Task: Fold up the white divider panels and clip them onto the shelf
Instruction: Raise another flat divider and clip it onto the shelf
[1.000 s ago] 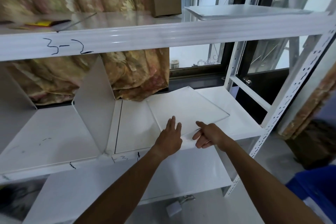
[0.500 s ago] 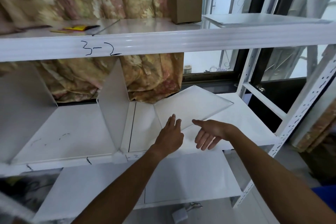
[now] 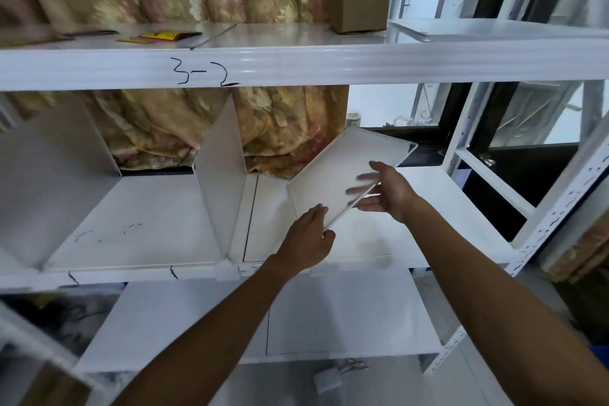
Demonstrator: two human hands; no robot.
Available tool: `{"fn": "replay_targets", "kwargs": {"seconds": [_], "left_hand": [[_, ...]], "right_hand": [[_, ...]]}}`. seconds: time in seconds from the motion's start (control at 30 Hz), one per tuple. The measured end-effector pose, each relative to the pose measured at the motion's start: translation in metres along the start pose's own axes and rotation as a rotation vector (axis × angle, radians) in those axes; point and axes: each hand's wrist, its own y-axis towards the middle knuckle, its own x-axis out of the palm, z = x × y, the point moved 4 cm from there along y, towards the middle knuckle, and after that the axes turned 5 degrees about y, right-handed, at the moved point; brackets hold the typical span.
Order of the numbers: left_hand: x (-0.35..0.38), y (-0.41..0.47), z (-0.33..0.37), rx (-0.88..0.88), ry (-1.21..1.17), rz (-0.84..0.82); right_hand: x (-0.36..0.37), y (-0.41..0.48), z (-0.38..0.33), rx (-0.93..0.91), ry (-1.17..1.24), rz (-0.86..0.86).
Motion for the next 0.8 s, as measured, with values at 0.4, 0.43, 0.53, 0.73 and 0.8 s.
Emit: {"fn": "replay_targets", "kwargs": {"seconds": [0.4, 0.43, 0.53, 0.73, 0.8], "left_hand": [[-0.039, 0.029, -0.009, -0.222, -0.251, -0.189], [-0.041, 0.033, -0.004, -0.213, -0.222, -0.202], [-0.043, 0.042, 0.01, -0.186, -0.145, -0.234], [-0.04, 0.042, 0.025, -0.218, -0.229, -0.265], [-0.034, 0.045, 0.022, -0.226, -0.241, -0.274]], "right_hand": [[0.065, -0.012, -0.04, -0.09, -0.387, -0.061], [0.072, -0.013, -0.041, -0.094, -0.416, -0.073], [0.087, -0.015, -0.045, -0.135, -0.495, -0.078], [0.089, -0.018, -0.058, -0.208, -0.42, -0.013], [0.088, -0.018, -0.059, -0.194, -0.432, -0.023]]}}
